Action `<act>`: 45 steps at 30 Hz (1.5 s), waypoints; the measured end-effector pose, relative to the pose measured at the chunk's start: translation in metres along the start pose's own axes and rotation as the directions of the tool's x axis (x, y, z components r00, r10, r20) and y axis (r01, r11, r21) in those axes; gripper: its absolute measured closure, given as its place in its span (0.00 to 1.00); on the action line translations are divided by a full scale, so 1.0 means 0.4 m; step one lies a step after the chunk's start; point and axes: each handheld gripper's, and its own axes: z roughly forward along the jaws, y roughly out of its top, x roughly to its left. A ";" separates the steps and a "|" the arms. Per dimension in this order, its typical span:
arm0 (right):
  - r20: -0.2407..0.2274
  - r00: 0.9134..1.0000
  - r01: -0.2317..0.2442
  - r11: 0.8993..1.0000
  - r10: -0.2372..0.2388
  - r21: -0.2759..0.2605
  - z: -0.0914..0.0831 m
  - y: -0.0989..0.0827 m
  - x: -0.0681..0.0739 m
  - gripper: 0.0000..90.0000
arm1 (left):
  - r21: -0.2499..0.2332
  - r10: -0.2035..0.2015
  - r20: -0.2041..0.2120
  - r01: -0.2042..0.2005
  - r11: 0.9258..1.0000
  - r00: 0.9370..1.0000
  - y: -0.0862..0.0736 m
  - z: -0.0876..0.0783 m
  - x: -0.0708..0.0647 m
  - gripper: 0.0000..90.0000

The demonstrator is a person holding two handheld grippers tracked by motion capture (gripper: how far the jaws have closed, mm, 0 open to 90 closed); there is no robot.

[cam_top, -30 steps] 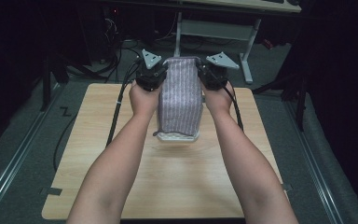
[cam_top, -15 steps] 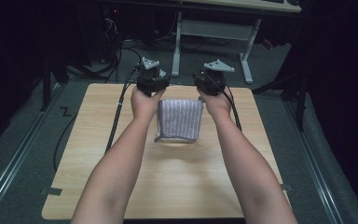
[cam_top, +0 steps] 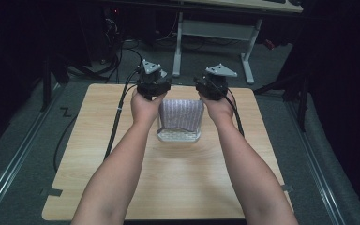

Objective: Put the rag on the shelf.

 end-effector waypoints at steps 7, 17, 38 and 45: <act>0.002 1.000 0.001 1.000 -0.001 -0.011 -0.031 -0.008 0.002 0.69 | 0.004 0.004 0.004 -0.004 1.000 1.000 -0.003 -0.016 -0.013 0.57; -0.018 1.000 -0.003 1.000 0.003 -0.004 -0.076 -0.043 -0.004 0.64 | -0.004 0.022 0.036 -0.022 1.000 0.999 -0.028 -0.056 -0.014 0.55; -0.073 0.997 0.025 0.999 -0.026 -0.019 -0.220 -0.126 0.025 0.58 | -0.040 0.085 0.053 -0.083 0.996 0.995 -0.156 -0.221 -0.015 0.53; -0.105 0.990 0.089 0.996 -0.090 -0.011 -0.279 -0.195 0.059 0.56 | -0.042 0.101 0.098 -0.097 0.994 0.990 -0.216 -0.282 -0.027 0.51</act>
